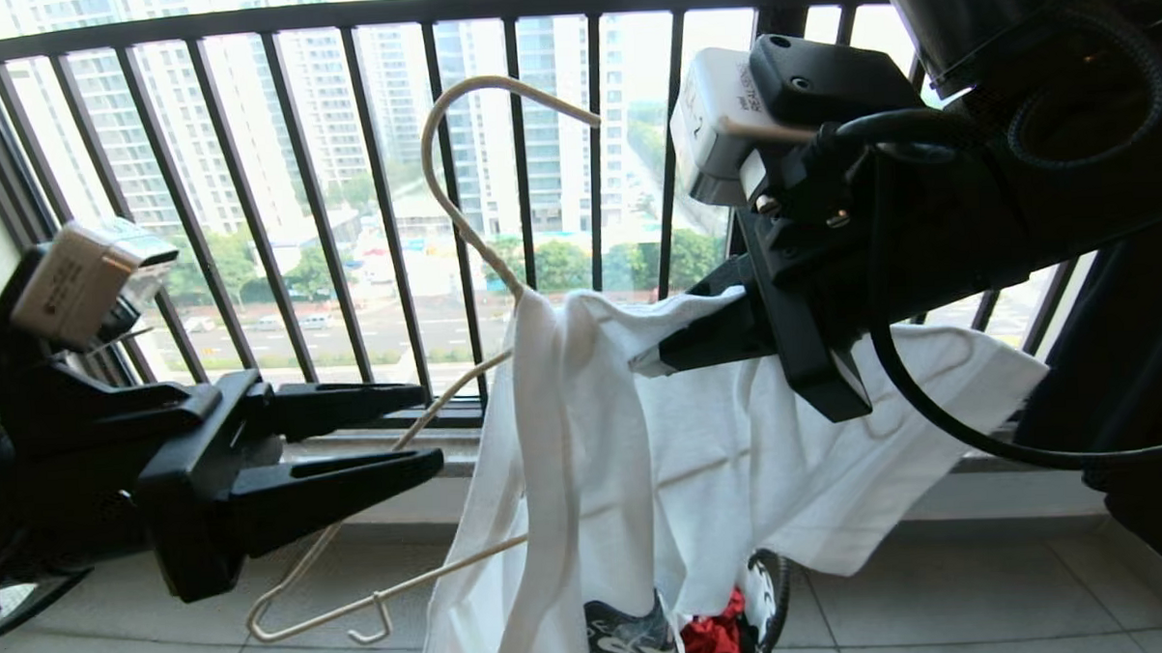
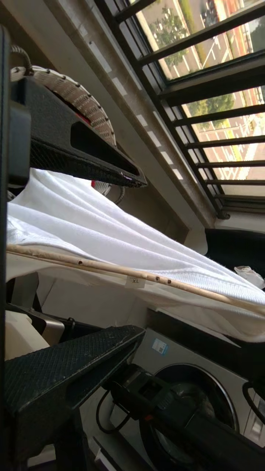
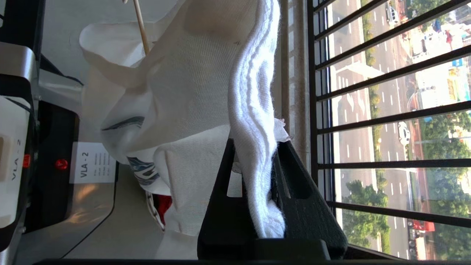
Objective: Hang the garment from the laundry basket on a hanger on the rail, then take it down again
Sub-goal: Hang the clothes on the clothes rack
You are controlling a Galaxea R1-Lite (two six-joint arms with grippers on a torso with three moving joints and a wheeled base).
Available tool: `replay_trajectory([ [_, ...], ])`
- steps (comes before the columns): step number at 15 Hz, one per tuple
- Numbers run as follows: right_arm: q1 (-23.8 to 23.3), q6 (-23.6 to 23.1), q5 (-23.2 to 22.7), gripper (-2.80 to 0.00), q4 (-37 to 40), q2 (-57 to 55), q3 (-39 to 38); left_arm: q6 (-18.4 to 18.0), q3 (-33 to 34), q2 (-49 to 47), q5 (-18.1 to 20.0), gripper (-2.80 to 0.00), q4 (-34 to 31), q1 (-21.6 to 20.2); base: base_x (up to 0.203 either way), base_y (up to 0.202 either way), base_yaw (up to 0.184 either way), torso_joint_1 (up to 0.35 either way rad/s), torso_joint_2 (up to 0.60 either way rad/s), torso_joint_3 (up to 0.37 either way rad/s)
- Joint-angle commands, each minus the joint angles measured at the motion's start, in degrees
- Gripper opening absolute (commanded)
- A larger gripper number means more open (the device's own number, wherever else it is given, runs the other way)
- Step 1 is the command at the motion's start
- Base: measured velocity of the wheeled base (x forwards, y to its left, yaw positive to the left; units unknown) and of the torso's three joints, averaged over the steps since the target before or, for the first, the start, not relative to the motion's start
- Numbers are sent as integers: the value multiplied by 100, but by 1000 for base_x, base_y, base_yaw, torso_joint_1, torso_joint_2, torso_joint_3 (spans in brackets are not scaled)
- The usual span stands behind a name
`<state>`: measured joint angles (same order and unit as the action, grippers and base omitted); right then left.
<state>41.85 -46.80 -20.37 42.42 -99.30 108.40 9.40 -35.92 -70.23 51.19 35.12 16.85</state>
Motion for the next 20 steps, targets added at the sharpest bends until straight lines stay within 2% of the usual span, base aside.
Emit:
replay_trajectory([
  [1,-153,-31,-2,-280,36,23,-3,14,-78,259,21,0,13,-157,0,0,0,0,0,0],
  [3,-238,-31,22,-280,38,98,-12,25,-211,388,-176,0,6,-304,0,0,0,0,0,0],
  [4,-248,-31,95,-280,37,131,-11,81,-338,426,-401,0,-17,-370,0,0,0,0,0,0],
  [6,-314,-14,255,-280,6,107,48,488,-568,493,-712,0,-30,-447,0,0,0,0,0,0],
  [7,-326,36,308,-280,-5,96,120,553,-639,496,-739,-92,-37,-510,0,0,0,0,0,0],
  [8,-334,168,328,-280,-8,88,178,574,-740,488,-741,-280,-87,-568,0,0,0,0,0,0],
  [10,-360,320,561,-280,-14,87,243,742,-1194,483,-747,-280,-656,-700,0,0,0,0,0,0],
  [11,-377,388,653,-280,-12,87,277,954,-1577,474,-769,-280,-1113,-780,0,0,0,0,0,0],
  [13,-458,712,682,-280,-30,95,321,1544,-2492,417,-845,-280,-2333,-881,0,0,0,0,0,0],
  [14,-519,931,718,-280,-69,108,329,1694,-2877,364,-867,-280,-2985,-902,0,0,0,0,0,0],
  [16,-651,1239,787,-280,-246,187,331,1826,-3627,208,-892,-280,-4178,-922,0,0,0,0,0,0],
  [18,-747,1323,789,-280,-296,272,331,1869,-4301,-116,-914,-280,-5206,-927,0,0,0,0,0,0],
  [20,-827,1331,814,-280,-296,298,331,1885,-4605,-497,-935,-280,-5722,-919,0,0,0,0,0,0],
])
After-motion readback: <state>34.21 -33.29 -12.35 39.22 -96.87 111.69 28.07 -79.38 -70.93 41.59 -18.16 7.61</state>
